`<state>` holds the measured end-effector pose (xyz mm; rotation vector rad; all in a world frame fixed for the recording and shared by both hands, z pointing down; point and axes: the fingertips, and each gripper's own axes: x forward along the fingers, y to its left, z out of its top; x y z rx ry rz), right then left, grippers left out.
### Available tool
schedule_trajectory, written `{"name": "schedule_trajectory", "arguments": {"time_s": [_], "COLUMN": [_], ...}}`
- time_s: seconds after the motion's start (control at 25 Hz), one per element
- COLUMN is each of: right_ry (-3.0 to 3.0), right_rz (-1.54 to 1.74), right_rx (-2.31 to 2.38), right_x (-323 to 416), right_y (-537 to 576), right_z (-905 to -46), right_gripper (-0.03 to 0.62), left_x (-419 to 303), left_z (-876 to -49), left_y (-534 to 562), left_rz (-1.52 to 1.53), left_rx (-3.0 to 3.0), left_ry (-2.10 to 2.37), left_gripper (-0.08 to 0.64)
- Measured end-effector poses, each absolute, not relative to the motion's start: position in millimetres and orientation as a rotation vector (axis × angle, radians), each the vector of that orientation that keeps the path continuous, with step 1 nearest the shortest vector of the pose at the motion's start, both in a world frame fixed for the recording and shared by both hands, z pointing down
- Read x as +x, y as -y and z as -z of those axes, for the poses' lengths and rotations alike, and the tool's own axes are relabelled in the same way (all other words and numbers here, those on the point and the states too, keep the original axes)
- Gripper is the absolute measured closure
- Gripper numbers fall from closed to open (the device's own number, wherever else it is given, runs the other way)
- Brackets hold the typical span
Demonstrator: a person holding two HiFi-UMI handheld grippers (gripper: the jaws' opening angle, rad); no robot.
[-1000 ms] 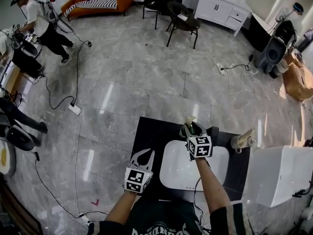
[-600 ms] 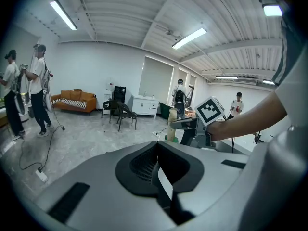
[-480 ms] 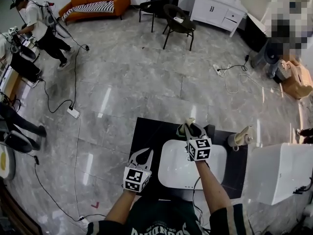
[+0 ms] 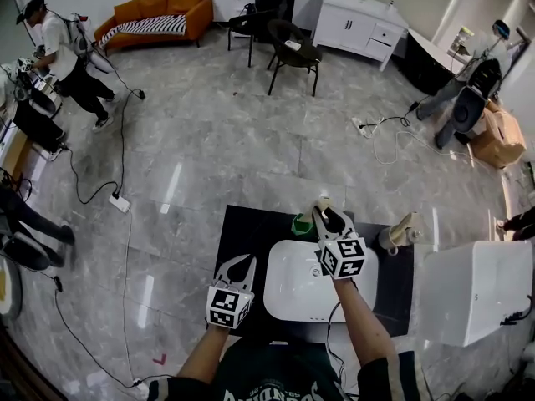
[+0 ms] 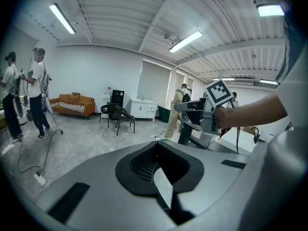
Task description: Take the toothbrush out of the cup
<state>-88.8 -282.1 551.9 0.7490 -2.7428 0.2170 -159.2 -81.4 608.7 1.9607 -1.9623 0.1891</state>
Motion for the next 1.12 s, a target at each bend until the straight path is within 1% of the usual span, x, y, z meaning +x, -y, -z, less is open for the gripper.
{"name": "schedule_trajectory", "arguments": {"time_s": [0.2, 0.36, 0.6, 1.0, 1.12], "right_ry": [2.801, 2.794, 2.735, 2.564, 2.505], "right_rz": [-0.257, -0.328, -0.385, -0.763, -0.819], "right_rx": [0.693, 0.649, 0.530, 0.372, 0.321], "right_x": [-89, -89, -96, -113, -115], "right_y": [258, 233, 203, 130, 109], "right_z": [-521, -523, -549, -629, -648], "right_gripper": [0.492, 0.495, 0.498, 0.502, 0.503], "left_x": [-167, -177, -186, -202, -208], "left_z": [-602, -600, -599, -606, -610], "left_y": [77, 73, 64, 32, 21], "left_rz": [-0.177, -0.182, -0.198, -0.209, -0.208], "left_rx": [1.953, 1.937, 1.926, 1.840, 1.809], "left_ry": [1.995, 2.019, 2.045, 2.096, 2.109], "left_gripper": [0.549, 0.549, 0.549, 0.549, 0.549]}}
